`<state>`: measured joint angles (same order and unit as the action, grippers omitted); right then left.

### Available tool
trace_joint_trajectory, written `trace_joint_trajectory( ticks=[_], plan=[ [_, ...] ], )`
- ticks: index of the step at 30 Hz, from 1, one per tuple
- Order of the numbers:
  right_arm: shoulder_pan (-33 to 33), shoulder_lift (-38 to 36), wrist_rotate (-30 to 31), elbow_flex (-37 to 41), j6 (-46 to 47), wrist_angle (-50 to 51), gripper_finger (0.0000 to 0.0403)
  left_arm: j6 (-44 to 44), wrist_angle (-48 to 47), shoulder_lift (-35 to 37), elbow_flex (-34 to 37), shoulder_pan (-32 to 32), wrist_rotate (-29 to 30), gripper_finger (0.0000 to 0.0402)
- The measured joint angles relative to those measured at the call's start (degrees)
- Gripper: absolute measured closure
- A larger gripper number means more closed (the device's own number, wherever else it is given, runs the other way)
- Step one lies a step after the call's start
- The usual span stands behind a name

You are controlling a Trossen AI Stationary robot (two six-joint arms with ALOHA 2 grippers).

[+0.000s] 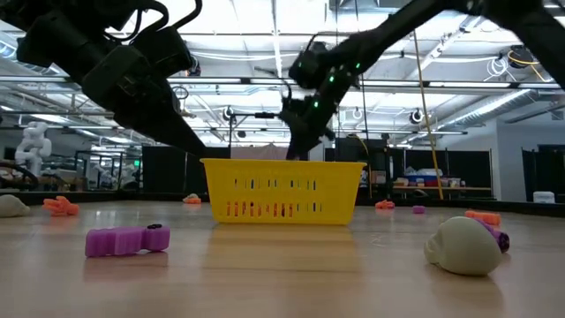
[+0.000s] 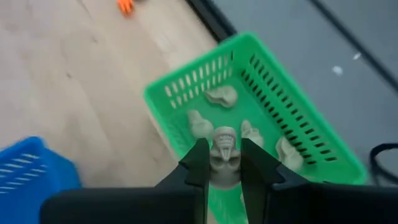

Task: Sort Halloween decoration
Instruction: Put the white skull toy into the green bin, then put the purple skeleton toy into the blue bin

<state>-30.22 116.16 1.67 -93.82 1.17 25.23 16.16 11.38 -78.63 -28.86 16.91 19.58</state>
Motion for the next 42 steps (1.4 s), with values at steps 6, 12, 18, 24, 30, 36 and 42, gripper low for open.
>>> trace_joint_trajectory(
  ticks=[6, 12, 18, 24, 30, 36, 42],
  plan=[
    [-3.55, 4.9, -4.3, -1.42, 0.02, 0.78, 0.0366, 0.0, -0.11, 0.0, 0.0, -0.02, -0.11, 0.0401],
    [-4.15, 5.54, -4.82, -1.44, 0.59, 0.72, 0.034, 0.56, -0.07, 0.0, 0.0, -0.15, 0.44, 0.0401],
    [-4.19, 5.51, -4.78, -1.47, 0.66, -0.21, 0.0276, 1.55, 0.18, 0.0, 0.0, -1.3, 0.96, 0.0401],
    [-4.3, 2.99, -4.76, -1.47, 0.76, -0.46, 0.0242, 1.57, 0.24, 0.0, 0.0, -2.18, 1.09, 0.0391],
    [-4.13, -3.97, -4.45, -1.49, -5.92, 6.86, 0.0314, 1.55, 0.24, 0.0, 0.0, -2.39, 1.33, 0.0389],
    [-6.91, -9.39, -4.48, 0.64, -8.29, 15.61, 0.0388, 1.57, 0.13, 0.0, 0.0, -2.58, 1.35, 0.0388],
    [-9.18, -13.1, -4.81, 9.18, -8.94, 19.51, 0.0384, 1.57, 0.13, 0.0, 0.0, -2.58, 1.35, 0.0388]
  ],
)
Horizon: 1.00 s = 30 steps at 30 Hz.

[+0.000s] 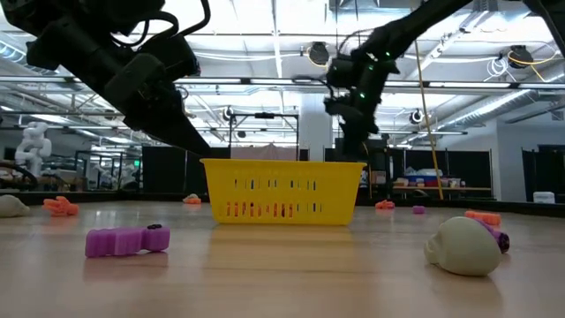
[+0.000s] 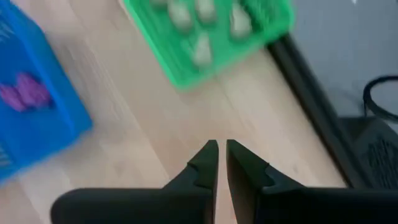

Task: Sort Halloween decoration
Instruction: Put the purple skeleton toy into the blue bin

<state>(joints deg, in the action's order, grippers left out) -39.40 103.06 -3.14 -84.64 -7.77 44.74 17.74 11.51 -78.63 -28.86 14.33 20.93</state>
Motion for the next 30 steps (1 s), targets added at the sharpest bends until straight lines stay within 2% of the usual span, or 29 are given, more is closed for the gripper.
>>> trace_joint_trajectory(
  ticks=[7, 16, 19, 30],
  plan=[
    [-4.56, -1.7, 3.0, 8.07, 0.44, -1.38, 0.0374, 0.13, 0.05, 0.0, 0.0, 0.0, 0.0, 0.0388],
    [-7.6, -1.7, 3.07, 14.74, -7.8, -6.87, 0.029, 1.31, 0.13, 0.0, 0.0, 0.0, -0.02, 0.0388],
    [-8.47, -1.7, 3.11, 15.66, -9.67, -8.01, 0.0274, 0.22, 0.13, 0.0, 0.0, 0.0, -0.2, 0.0388],
    [-9.9, -1.7, 1.41, 18.23, -13.06, -11.65, 0.0281, -0.04, 0.52, 0.0, 0.0, 0.0, -1.12, 0.0388]
  ],
)
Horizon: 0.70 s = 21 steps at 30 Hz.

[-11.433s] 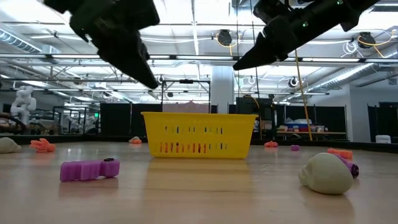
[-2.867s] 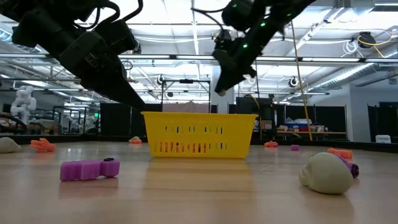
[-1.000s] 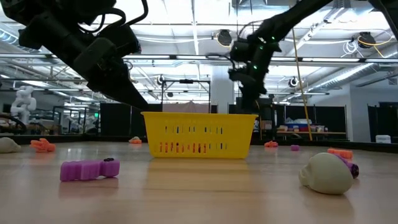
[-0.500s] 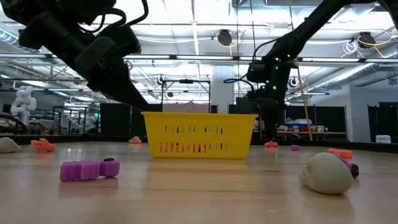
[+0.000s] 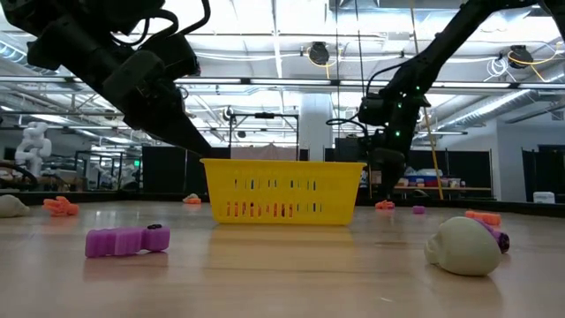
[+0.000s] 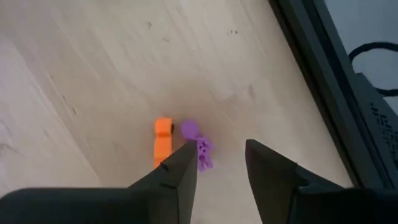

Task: Sort Halloween decoration
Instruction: Put the purple skeleton toy into the blue bin

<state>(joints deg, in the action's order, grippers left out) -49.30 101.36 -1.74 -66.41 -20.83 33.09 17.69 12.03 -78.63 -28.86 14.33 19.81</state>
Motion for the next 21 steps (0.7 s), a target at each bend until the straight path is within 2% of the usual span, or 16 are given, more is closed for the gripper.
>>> trace_joint_trajectory(
  ticks=[9, 21],
  plan=[
    [-0.29, 0.34, -1.61, 1.17, -0.85, -1.62, 0.0282, 0.0, -0.02, 0.0, 0.0, 0.0, -0.04, 0.0388],
    [-0.61, 5.95, -1.6, 0.96, -1.56, -2.46, 0.0288, -0.04, -0.14, 0.0, 0.0, 0.0, -0.06, 0.0388]
  ],
)
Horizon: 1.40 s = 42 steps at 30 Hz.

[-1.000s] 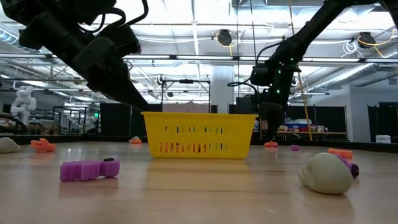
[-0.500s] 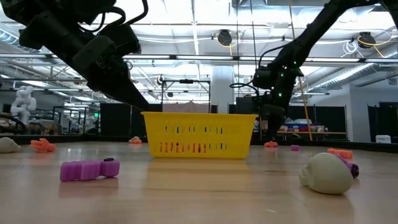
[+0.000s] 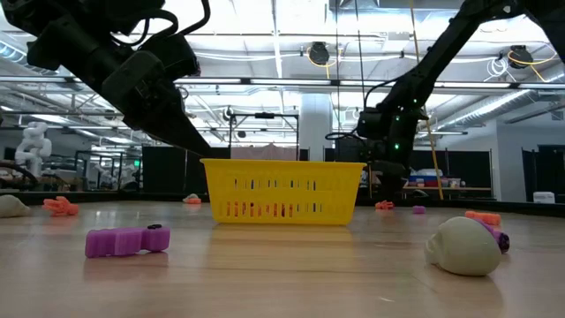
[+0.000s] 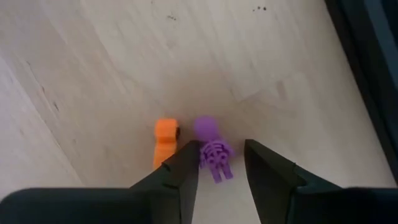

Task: Sort Halloween decoration
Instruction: Put the purple skeleton toy into the blue bin

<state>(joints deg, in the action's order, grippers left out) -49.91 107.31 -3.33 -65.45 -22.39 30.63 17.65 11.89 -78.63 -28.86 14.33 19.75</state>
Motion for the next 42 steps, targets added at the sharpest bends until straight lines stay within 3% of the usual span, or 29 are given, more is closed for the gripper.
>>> trace_joint_trajectory(
  ticks=[10, 19, 27, 35, 42],
  plan=[
    [0.04, -1.65, 0.1, 0.25, -2.4, 0.38, 0.0393, -0.04, 0.01, 0.0, 0.0, 0.0, 0.0, 0.0388],
    [3.29, -10.51, 0.44, 0.37, 0.56, 4.26, 0.0391, -0.04, -0.47, 0.0, 0.0, 0.0, 0.0, 0.0388],
    [16.74, -17.37, -1.22, 0.31, 11.28, 3.79, 0.0391, -0.02, -0.41, 0.0, 0.0, 0.0, 0.02, 0.0388],
    [29.53, -14.8, 2.16, 0.26, 22.82, -6.41, 0.039, -0.04, -0.34, 0.0, 0.0, -0.09, 0.04, 0.0388],
    [31.26, -7.41, 3.31, -2.45, 26.21, -11.17, 0.039, 0.75, -0.27, 0.0, 0.0, -1.21, 0.1, 0.0388]
  ],
)
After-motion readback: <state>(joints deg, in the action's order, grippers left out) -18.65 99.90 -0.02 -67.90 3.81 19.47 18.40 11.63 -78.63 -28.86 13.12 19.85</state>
